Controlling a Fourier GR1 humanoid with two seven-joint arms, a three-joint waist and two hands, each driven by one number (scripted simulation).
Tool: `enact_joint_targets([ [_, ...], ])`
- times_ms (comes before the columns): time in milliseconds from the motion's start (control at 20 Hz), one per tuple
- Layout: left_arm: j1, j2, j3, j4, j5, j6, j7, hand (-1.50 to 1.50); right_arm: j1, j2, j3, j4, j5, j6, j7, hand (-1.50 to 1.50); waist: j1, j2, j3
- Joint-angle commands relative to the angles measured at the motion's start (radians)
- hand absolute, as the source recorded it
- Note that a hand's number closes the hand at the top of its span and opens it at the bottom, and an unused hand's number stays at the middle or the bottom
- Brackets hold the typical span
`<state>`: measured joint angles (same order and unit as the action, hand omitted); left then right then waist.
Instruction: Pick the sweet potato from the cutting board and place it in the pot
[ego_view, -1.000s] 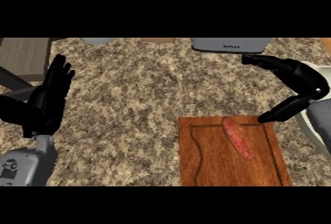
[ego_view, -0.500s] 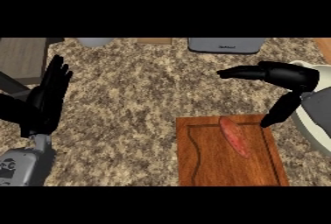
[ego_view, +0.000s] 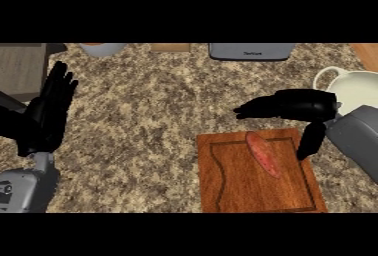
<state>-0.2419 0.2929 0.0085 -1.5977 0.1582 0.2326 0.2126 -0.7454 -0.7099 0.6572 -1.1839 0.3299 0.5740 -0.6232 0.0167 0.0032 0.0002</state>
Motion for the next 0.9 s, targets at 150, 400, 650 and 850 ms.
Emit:
enact_joint_targets([
  [150, 0.052, -0.023, -0.006, -0.049, -0.014, 0.005, 0.007, 0.00, 0.047, -0.037, 0.040, 0.004, 0.055, 0.074, -0.153, -1.50, -0.008, -0.003, 0.000],
  [400, 0.059, -0.018, 0.025, -0.013, -0.006, -0.035, -0.026, 0.00, 0.050, 0.044, 0.051, 0.042, 0.158, 0.002, -0.066, -1.50, -0.007, -0.002, 0.000],
  [650, 0.023, -0.047, 0.014, -0.024, -0.043, -0.004, -0.001, 0.00, 0.070, 0.076, 0.036, 0.038, 0.215, -0.002, -0.055, -1.50, -0.013, -0.003, 0.000],
  [850, 0.061, -0.055, -0.005, -0.103, -0.064, 0.008, 0.035, 0.00, 0.090, 0.123, 0.026, 0.145, 0.240, -0.072, -0.119, -1.50, -0.005, -0.002, 0.001],
])
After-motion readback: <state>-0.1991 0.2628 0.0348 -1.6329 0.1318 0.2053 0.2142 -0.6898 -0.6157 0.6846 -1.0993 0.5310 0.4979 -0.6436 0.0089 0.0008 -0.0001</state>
